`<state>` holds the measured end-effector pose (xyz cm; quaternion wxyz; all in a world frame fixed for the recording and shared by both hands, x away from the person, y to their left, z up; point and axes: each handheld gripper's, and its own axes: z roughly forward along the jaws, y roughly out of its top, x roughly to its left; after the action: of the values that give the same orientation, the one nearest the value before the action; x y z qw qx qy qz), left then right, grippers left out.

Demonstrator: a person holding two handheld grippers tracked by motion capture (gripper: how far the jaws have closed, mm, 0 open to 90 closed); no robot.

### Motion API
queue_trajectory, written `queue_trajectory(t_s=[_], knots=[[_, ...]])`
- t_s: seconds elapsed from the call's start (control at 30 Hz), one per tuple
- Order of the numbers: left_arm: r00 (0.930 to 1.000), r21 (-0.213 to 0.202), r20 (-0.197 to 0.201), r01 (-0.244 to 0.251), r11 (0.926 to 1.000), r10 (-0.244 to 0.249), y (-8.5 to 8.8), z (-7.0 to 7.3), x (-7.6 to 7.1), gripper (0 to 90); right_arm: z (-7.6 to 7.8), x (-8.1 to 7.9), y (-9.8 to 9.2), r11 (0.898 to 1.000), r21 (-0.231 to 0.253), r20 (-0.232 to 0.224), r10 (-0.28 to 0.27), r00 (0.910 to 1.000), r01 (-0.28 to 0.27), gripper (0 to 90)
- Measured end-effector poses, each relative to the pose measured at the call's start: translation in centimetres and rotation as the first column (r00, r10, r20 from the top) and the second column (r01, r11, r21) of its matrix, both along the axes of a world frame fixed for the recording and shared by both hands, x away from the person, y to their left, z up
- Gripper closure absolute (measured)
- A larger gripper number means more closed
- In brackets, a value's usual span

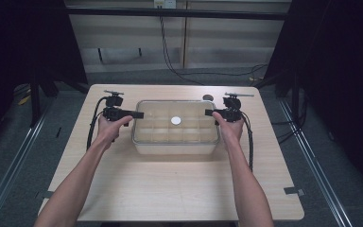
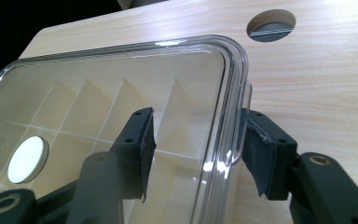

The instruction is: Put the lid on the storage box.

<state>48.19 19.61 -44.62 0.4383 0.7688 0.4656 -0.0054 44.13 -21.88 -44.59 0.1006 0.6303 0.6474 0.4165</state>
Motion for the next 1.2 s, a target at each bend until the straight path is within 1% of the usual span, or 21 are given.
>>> queue_trajectory(t_s=[0.07,0.17,0.2,0.27,0.33,0.4,0.47,0.5,0.57,0.63,0.67,0.7,0.77,0.83,0.87,0.93,1.0,1.07,1.1,1.13,1.2], knots=[[1.0000,-0.001,0.000,0.002,1.0000,-0.002,0.0,0.0,0.0,50.3,-0.1,0.0,0.0,1.000,0.001,0.003,-0.001,1.0000,0.001,46.0],[0.9999,0.000,0.005,-0.012,0.9999,0.012,-0.1,0.0,-0.2,49.5,-0.3,-0.1,0.0,1.000,0.004,0.013,-0.001,0.9999,0.001,44.4],[0.9999,0.006,0.011,-0.003,1.0000,0.003,-0.1,0.0,-0.3,49.0,-0.3,-0.1,0.1,1.000,0.009,0.014,0.000,0.9999,0.000,44.1],[0.9996,0.025,0.026,-0.010,0.9996,0.009,-0.2,0.1,-0.6,46.0,-0.4,-0.2,0.0,1.000,0.014,0.012,0.001,0.9999,-0.001,43.1],[0.9995,0.038,0.028,-0.013,0.9992,0.012,0.1,0.2,-0.7,43.1,-0.3,-0.3,0.0,1.000,0.012,0.007,0.007,1.0000,-0.007,40.8],[0.9993,0.032,0.026,-0.026,0.9992,0.025,0.5,0.2,-0.8,40.6,-0.4,-0.5,-0.2,1.000,0.008,0.012,0.009,0.9999,-0.009,38.6],[0.9993,0.032,0.025,-0.030,0.9990,0.029,0.7,0.2,-0.9,38.5,-0.2,-0.8,-0.6,1.000,0.022,0.018,0.007,0.9998,-0.008,36.3],[0.9992,0.037,0.026,-0.030,0.9988,0.029,0.8,0.2,-1.1,37.7,-0.1,-1.0,-0.7,1.000,0.026,0.025,0.007,0.9997,-0.008,35.6],[0.9990,0.029,0.033,-0.030,0.9991,0.029,1.0,0.3,-1.5,35.3,0.3,-1.4,-1.0,0.999,0.033,0.047,0.021,0.9987,-0.022,34.5],[0.9987,0.027,0.034,-0.038,0.9989,0.037,1.2,0.5,-1.8,36.9,0.7,-1.8,-1.1,0.999,0.036,0.061,0.032,0.9976,-0.034,33.7],[0.9987,0.022,0.030,-0.042,0.9989,0.042,1.2,0.6,-2.0,37.5,1.0,-2.0,-1.2,0.999,0.035,0.068,0.033,0.9972,-0.036,33.7],[0.9988,0.027,0.034,-0.036,0.9990,0.035,1.3,0.7,-2.3,37.4,1.2,-2.3,-1.3,0.999,0.033,0.077,0.034,0.9965,-0.036,33.8],[0.9983,0.031,0.052,-0.028,0.9991,0.026,1.3,0.8,-3.0,35.9,1.7,-3.1,-1.4,0.998,0.018,0.105,0.051,0.9931,-0.054,37.9],[0.9973,0.035,0.072,-0.017,0.9992,0.014,1.2,0.9,-3.6,35.2,2.1,-3.8,-1.5,0.998,0.013,0.129,0.066,0.9895,-0.068,37.9],[0.9967,0.047,0.081,-0.012,0.9988,0.008,1.2,0.9,-3.9,35.3,2.2,-4.1,-1.5,0.997,0.013,0.132,0.070,0.9887,-0.073,38.3],[0.9954,0.042,0.095,-0.016,0.9990,0.012,1.2,1.1,-4.5,35.2,2.4,-4.7,-1.6,0.996,0.018,0.143,0.081,0.9864,-0.084,40.4],[0.9951,0.046,0.099,-0.009,0.9989,0.004,1.4,1.2,-5.1,34.9,2.7,-5.4,-1.7,0.995,0.017,0.156,0.091,0.9836,-0.095,41.6],[0.9934,0.061,0.115,-0.005,0.9981,-0.002,1.5,1.5,-5.9,33.7,3.0,-6.0,-1.6,0.994,0.012,0.163,0.104,0.9812,-0.108,43.3],[0.9923,0.067,0.124,-0.003,0.9978,-0.005,1.6,1.6,-6.2,32.9,3.2,-6.3,-1.6,0.994,-0.002,0.159,0.112,0.9808,-0.114,44.4],[0.9919,0.066,0.127,-0.002,0.9978,-0.006,1.8,1.7,-6.5,32.0,3.4,-6.5,-1.5,0.993,-0.016,0.161,0.120,0.9797,-0.119,44.8],[0.9914,0.048,0.131,-0.005,0.9988,-0.002,2.2,1.7,-7.1,30.6,3.8,-7.2,-1.4,0.992,-0.012,0.167,0.130,0.9775,-0.130,44.1]])
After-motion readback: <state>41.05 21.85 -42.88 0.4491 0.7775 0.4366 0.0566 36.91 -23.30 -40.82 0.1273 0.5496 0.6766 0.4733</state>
